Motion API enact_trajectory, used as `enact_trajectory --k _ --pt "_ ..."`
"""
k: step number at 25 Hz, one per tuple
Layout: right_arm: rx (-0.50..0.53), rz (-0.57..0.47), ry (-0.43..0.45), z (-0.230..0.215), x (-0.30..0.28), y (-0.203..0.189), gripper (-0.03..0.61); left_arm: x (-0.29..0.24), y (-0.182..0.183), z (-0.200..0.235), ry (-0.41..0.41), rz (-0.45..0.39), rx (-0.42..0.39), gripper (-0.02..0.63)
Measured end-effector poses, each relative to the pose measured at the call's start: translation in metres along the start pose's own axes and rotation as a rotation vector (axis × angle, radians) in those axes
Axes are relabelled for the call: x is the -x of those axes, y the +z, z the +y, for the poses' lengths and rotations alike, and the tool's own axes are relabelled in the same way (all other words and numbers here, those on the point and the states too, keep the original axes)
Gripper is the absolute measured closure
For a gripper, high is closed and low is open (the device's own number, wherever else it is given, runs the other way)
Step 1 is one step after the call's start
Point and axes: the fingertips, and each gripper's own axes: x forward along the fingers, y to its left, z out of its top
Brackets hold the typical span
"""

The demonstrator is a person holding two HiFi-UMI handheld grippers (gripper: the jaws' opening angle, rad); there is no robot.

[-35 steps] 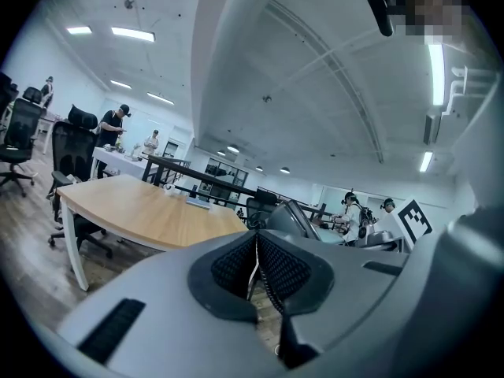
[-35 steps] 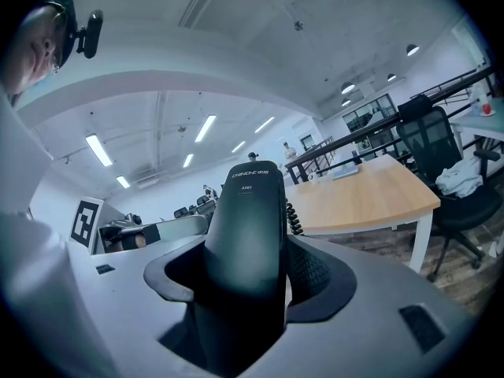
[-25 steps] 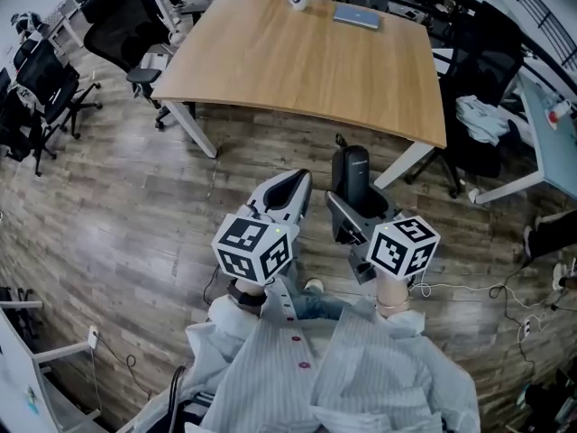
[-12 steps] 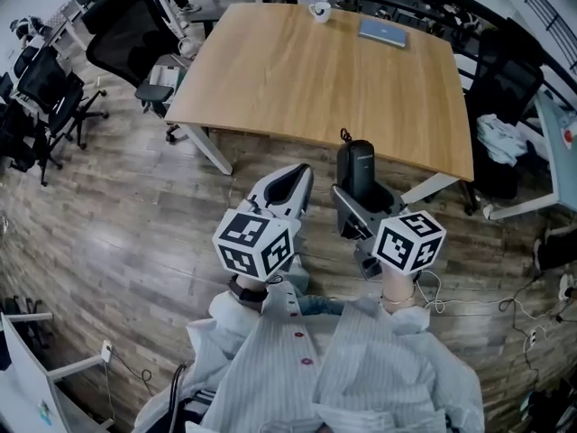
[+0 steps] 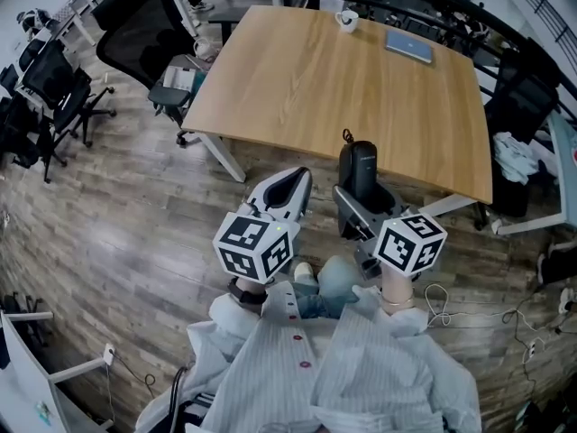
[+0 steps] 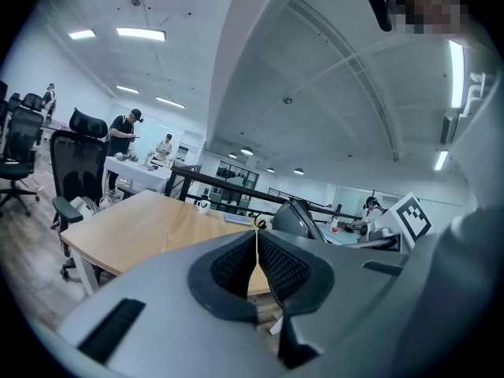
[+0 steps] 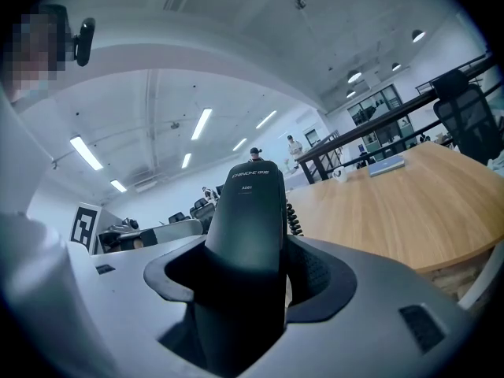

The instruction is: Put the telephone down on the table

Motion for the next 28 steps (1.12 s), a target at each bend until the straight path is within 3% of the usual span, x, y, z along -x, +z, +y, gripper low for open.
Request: enact_trajectory --k 11,22,28 --pt "0.009 0.064 0.02 -0.012 -0.06 0.008 0.261 -0.019 0.007 0.053 0.038 -0.003 0.039 0.597" --pt "0.03 0.13 0.089 -0.054 -0.17 0.059 0.261 -0.096 0.046 0.14 0.111 -0.019 0.051 0.597" --pt "0.024 0.168 0.137 -0.09 -0.238 0.105 0.261 -0.161 0.084 0.188 0.158 -0.025 0.06 0.597"
